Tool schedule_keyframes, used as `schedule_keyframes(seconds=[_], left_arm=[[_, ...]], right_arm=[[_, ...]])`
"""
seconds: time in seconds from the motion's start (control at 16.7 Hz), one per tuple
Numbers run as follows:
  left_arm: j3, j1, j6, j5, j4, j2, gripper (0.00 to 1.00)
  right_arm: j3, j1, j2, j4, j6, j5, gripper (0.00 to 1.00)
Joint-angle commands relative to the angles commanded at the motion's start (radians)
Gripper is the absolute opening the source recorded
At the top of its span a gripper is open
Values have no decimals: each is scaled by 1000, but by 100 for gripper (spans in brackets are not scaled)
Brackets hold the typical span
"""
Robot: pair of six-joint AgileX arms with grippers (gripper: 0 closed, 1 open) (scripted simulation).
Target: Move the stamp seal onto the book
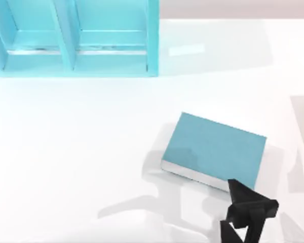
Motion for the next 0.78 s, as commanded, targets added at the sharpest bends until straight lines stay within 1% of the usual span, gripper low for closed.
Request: schedule_keyframes(seconds=[0.3, 0.42, 0.6, 0.78], left_arm=[[-2, 5, 1, 1, 1, 0, 100], [-21, 16, 29, 14, 10, -24, 100], [-101, 61, 150, 70, 41, -119, 100], [-236, 147, 363, 172, 93, -273, 100]], right_arm=[[0, 0, 0, 0, 0, 0, 100], [0, 0, 0, 0, 0, 0, 100], [0, 0, 0, 0, 0, 0, 100], [0, 0, 0, 0, 0, 0, 100]])
